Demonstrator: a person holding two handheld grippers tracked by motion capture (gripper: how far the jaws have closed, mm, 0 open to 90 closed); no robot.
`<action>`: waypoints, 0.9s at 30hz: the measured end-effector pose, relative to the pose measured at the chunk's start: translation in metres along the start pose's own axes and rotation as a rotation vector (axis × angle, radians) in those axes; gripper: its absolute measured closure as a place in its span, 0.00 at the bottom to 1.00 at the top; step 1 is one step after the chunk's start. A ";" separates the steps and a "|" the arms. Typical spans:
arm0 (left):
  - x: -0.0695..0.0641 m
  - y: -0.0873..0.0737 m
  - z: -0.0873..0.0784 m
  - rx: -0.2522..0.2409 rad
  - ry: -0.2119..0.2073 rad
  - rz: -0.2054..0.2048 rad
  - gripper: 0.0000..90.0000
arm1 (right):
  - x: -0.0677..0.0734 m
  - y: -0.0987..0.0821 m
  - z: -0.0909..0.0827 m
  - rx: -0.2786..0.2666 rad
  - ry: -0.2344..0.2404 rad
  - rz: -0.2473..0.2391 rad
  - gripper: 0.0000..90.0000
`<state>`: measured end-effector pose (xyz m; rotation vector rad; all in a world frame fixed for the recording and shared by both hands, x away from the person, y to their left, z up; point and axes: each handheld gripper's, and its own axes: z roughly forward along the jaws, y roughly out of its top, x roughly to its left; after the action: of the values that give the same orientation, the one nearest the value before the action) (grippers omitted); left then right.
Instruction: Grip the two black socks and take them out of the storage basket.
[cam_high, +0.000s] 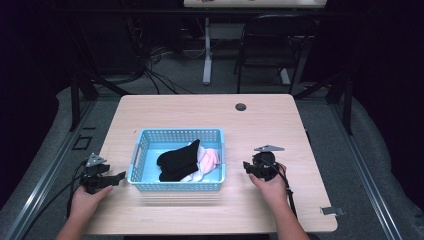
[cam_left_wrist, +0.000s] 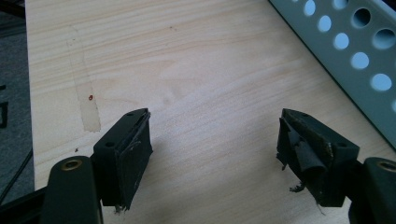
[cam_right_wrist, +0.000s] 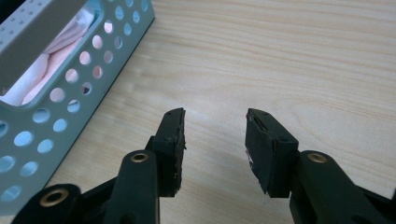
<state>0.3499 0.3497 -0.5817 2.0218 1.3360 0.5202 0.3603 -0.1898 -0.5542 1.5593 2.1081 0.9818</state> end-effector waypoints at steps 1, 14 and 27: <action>0.000 0.000 0.000 -0.001 -0.001 0.000 0.29 | 0.001 0.000 0.000 0.009 0.000 -0.004 0.65; -0.003 0.001 -0.001 -0.002 -0.002 0.012 0.29 | 0.003 0.000 0.000 0.060 0.047 0.031 0.69; -0.001 0.001 -0.005 -0.021 -0.006 0.005 0.29 | 0.015 0.007 -0.010 0.089 0.067 0.027 0.69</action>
<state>0.3471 0.3496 -0.5775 2.0094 1.3170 0.5282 0.3533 -0.1777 -0.5407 1.6231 2.2097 0.9741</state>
